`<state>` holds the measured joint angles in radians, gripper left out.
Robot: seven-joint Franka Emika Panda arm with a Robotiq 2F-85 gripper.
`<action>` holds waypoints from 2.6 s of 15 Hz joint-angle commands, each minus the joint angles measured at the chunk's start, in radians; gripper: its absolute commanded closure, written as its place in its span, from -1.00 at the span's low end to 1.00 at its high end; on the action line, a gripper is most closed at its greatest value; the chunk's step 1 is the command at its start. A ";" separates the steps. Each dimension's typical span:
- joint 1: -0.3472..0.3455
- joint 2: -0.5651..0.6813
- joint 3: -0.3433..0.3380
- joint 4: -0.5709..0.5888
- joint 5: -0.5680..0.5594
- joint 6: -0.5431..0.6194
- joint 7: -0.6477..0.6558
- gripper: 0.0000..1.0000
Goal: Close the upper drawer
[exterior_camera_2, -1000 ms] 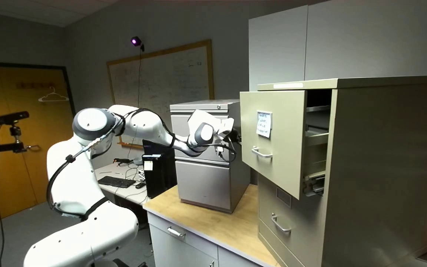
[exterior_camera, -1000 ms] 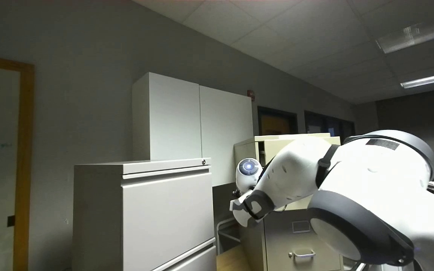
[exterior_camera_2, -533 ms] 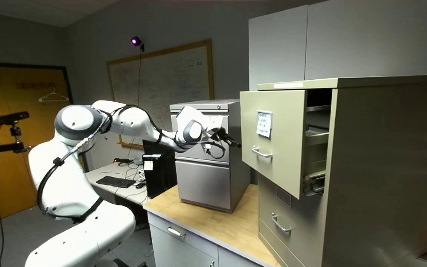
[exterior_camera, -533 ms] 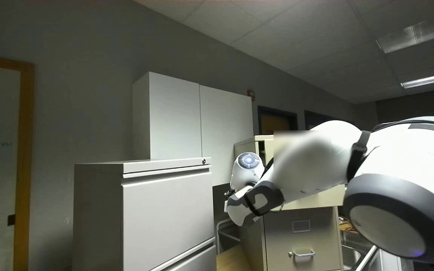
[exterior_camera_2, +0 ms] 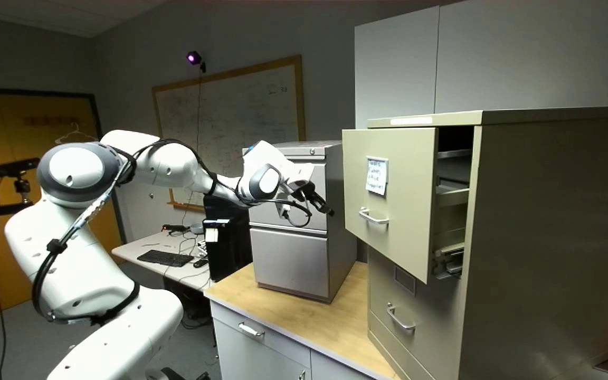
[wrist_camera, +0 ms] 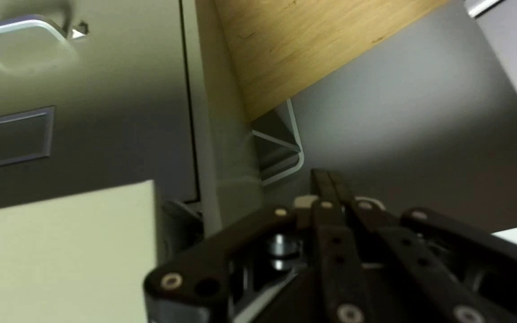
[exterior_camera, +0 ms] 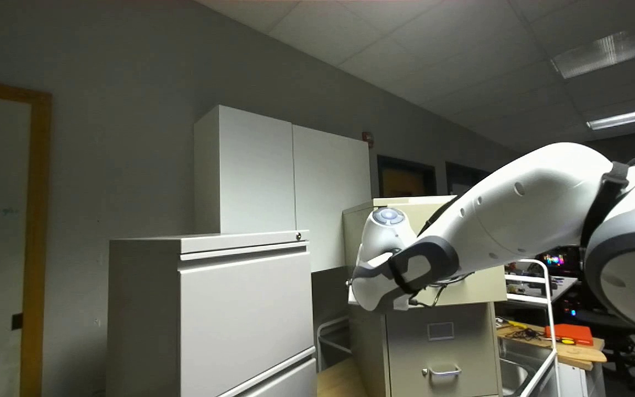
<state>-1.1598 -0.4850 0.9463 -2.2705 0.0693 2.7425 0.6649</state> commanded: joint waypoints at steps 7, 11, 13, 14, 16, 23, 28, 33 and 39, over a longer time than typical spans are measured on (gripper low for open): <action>0.469 -0.014 -0.580 -0.075 -0.043 -0.155 -0.054 1.00; 0.585 -0.026 -0.741 -0.089 -0.101 -0.166 -0.022 1.00; 0.601 -0.016 -0.789 -0.081 -0.130 -0.155 -0.001 1.00; 0.602 -0.008 -0.806 -0.077 -0.141 -0.135 0.010 1.00; 0.601 0.002 -0.823 -0.076 -0.163 -0.084 0.032 1.00; 0.571 0.060 -0.761 -0.080 -0.303 0.086 0.144 1.00; 0.453 0.113 -0.636 -0.037 -0.497 0.107 0.312 1.00; 0.217 0.125 -0.428 0.035 -0.824 0.066 0.635 1.00; -0.007 0.164 -0.175 0.128 -1.010 -0.049 0.845 1.00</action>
<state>-1.0540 -0.4563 0.6623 -2.3017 -0.8422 2.7099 1.4370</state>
